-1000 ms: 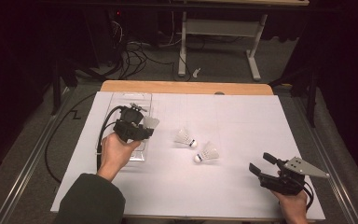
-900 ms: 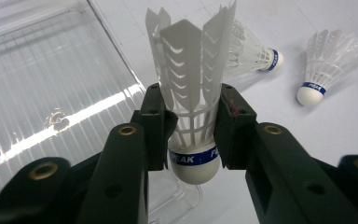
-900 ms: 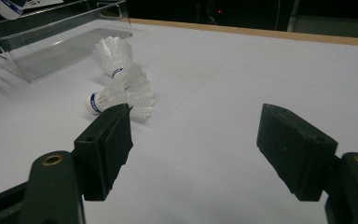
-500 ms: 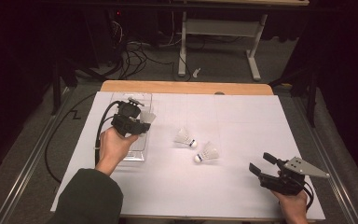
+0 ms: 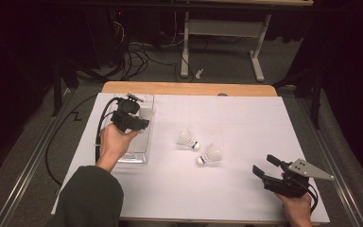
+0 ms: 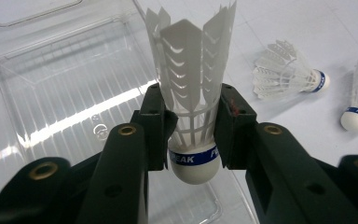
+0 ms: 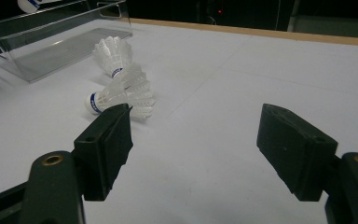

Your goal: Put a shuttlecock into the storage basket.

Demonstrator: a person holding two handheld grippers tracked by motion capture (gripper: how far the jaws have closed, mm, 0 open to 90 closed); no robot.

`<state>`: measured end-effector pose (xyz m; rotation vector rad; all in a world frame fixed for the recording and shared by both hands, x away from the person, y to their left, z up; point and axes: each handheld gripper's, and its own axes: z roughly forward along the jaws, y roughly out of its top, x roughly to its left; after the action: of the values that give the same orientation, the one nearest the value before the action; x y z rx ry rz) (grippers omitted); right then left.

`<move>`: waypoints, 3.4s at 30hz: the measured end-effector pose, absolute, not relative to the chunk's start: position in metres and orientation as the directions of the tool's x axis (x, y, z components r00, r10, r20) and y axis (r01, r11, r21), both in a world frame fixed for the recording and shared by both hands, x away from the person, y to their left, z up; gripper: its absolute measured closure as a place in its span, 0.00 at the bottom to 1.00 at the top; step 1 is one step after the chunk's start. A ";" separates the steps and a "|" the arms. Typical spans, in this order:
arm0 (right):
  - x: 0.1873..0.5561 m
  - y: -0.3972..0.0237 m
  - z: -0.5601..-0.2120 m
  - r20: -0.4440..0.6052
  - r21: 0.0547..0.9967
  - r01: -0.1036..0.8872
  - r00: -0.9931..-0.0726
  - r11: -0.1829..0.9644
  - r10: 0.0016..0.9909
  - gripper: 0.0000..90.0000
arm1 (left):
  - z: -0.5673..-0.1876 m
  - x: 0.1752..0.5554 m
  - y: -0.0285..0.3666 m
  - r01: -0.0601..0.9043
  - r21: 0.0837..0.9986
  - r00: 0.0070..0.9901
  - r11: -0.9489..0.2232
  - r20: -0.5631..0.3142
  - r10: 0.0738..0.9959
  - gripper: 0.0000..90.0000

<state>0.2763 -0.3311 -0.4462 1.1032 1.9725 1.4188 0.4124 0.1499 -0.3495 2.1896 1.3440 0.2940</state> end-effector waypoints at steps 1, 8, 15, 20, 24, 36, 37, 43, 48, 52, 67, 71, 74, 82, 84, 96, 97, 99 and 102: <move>0.276 -0.331 -0.446 0.079 0.931 0.336 -0.566 0.142 0.820 0.30 | -0.350 0.414 0.153 0.758 0.555 0.470 -0.344 -0.098 0.877 0.76; 0.277 -0.331 -0.447 0.080 0.930 0.337 -0.569 0.144 0.819 0.30 | -0.353 0.422 0.160 0.773 0.544 0.444 -0.326 -0.097 0.891 0.76; 0.277 -0.331 -0.446 0.081 0.931 0.337 -0.568 0.141 0.819 0.30 | -0.356 0.431 0.160 0.782 0.532 0.432 -0.325 -0.086 0.898 0.76; 0.277 -0.331 -0.446 0.081 0.931 0.336 -0.568 0.140 0.819 0.30 | -0.361 0.439 0.160 0.792 0.522 0.417 -0.317 -0.082 0.905 0.76; 0.277 -0.331 -0.446 0.083 0.931 0.337 -0.569 0.140 0.818 0.30 | -0.364 0.446 0.161 0.801 0.509 0.406 -0.315 -0.075 0.911 0.75; 0.277 -0.332 -0.446 0.081 0.931 0.336 -0.570 0.141 0.818 0.30 | -0.376 0.461 0.166 0.825 0.490 0.372 -0.284 -0.091 0.924 0.74; 0.277 -0.332 -0.446 0.083 0.931 0.338 -0.569 0.140 0.818 0.30 | -0.377 0.461 0.166 0.825 0.489 0.371 -0.283 -0.090 0.924 0.74; 0.277 -0.331 -0.446 0.082 0.931 0.336 -0.570 0.141 0.818 0.30 | -0.382 0.466 0.166 0.833 0.479 0.363 -0.277 -0.094 0.927 0.73; 0.277 -0.332 -0.446 0.082 0.931 0.336 -0.570 0.141 0.817 0.30 | -0.386 0.471 0.167 0.843 0.472 0.350 -0.258 -0.116 0.930 0.72; 0.277 -0.331 -0.446 0.082 0.931 0.336 -0.571 0.142 0.817 0.30 | -0.388 0.473 0.166 0.848 0.463 0.344 -0.256 -0.114 0.932 0.71; 0.277 -0.331 -0.446 0.084 0.931 0.337 -0.571 0.140 0.816 0.30 | -0.394 0.479 0.166 0.853 0.460 0.325 -0.245 -0.103 0.940 0.62; 0.277 -0.332 -0.446 0.084 0.931 0.338 -0.571 0.140 0.817 0.30 | -0.394 0.478 0.168 0.850 0.468 0.320 -0.240 -0.098 0.942 0.53; 0.277 -0.331 -0.446 0.082 0.931 0.336 -0.572 0.142 0.816 0.30 | -0.393 0.476 0.169 0.846 0.472 0.322 -0.246 -0.087 0.943 0.50; 0.277 -0.331 -0.446 0.083 0.930 0.338 -0.571 0.142 0.817 0.30 | -0.388 0.471 0.170 0.834 0.498 0.322 -0.239 -0.086 0.943 0.45; 0.277 -0.331 -0.446 0.081 0.931 0.336 -0.572 0.143 0.816 0.30 | -0.387 0.469 0.169 0.830 0.502 0.326 -0.243 -0.082 0.942 0.45; 0.276 -0.331 -0.446 0.081 0.931 0.335 -0.572 0.142 0.816 0.30 | -0.371 0.450 0.162 0.767 0.588 0.370 -0.259 -0.075 0.926 0.43; 0.276 -0.331 -0.446 0.081 0.931 0.335 -0.572 0.142 0.816 0.30 | -0.371 0.450 0.162 0.767 0.588 0.370 -0.259 -0.075 0.926 0.43; 0.276 -0.331 -0.446 0.081 0.932 0.335 -0.572 0.142 0.816 0.30 | -0.370 0.446 0.162 0.760 0.600 0.376 -0.251 -0.091 0.922 0.44; 0.276 -0.331 -0.446 0.082 0.932 0.335 -0.572 0.141 0.816 0.30 | -0.369 0.441 0.161 0.749 0.611 0.386 -0.257 -0.087 0.919 0.44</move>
<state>0.2765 -0.3313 -0.4461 1.0995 1.9760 1.4264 0.4414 0.1608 -0.3695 2.0768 1.4256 0.3861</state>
